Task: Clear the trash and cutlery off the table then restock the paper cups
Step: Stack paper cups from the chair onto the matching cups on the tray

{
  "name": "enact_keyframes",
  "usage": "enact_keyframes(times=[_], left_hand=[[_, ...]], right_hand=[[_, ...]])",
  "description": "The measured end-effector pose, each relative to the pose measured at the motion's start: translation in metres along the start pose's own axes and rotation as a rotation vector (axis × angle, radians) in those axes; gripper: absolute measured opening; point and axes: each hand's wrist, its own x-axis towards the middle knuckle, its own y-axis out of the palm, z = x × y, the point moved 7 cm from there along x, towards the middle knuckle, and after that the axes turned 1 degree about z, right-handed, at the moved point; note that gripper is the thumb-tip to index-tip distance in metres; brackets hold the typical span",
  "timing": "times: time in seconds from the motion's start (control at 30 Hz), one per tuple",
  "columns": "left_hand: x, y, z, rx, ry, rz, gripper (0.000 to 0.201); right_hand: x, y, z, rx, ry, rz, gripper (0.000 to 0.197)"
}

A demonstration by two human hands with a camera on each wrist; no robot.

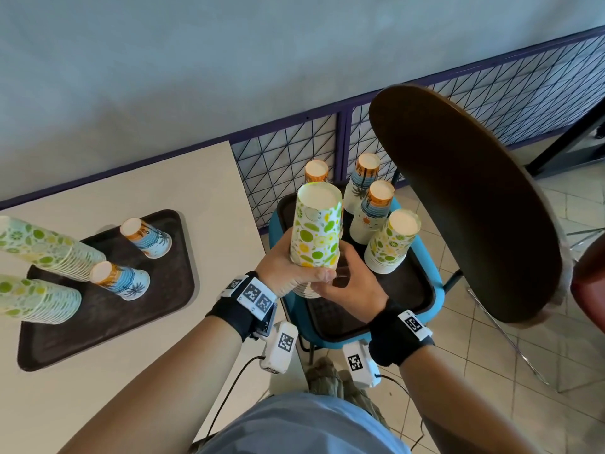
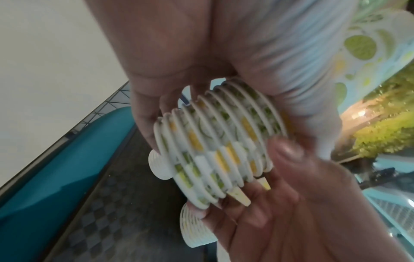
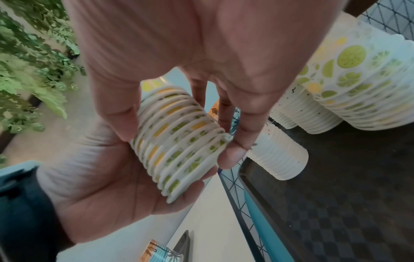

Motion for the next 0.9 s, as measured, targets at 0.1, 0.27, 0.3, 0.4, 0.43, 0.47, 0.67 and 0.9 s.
enact_keyframes(times=[0.1,0.27,0.3,0.4,0.43,0.47,0.67,0.9], left_hand=[[0.001,-0.008,0.002,-0.056,0.007,-0.023,0.092],[-0.002,-0.017,0.003,-0.106,0.010,-0.067,0.085],[-0.003,-0.018,0.003,-0.114,0.012,-0.073,0.084],[-0.005,-0.021,0.005,-0.125,0.012,-0.093,0.081],[-0.004,-0.022,0.005,-0.125,0.011,-0.098,0.081],[-0.004,-0.022,0.006,-0.123,0.012,-0.100,0.083],[-0.002,-0.015,0.004,-0.120,0.025,-0.107,0.083],[-0.001,-0.008,0.006,-0.106,0.018,-0.080,0.091]], right_hand=[[-0.002,-0.004,-0.006,0.054,0.020,-0.027,0.083],[-0.017,-0.050,-0.053,0.084,0.176,-0.450,0.036],[-0.020,-0.063,-0.066,0.074,0.242,-0.543,0.033],[-0.022,-0.097,-0.105,0.131,0.444,-0.703,0.059],[-0.018,-0.104,-0.113,0.138,0.484,-0.699,0.072],[-0.014,-0.108,-0.120,0.125,0.510,-0.675,0.085],[0.015,-0.122,-0.127,-0.063,0.527,-0.563,0.119],[0.027,-0.117,-0.115,-0.228,0.432,-0.576,0.090]])
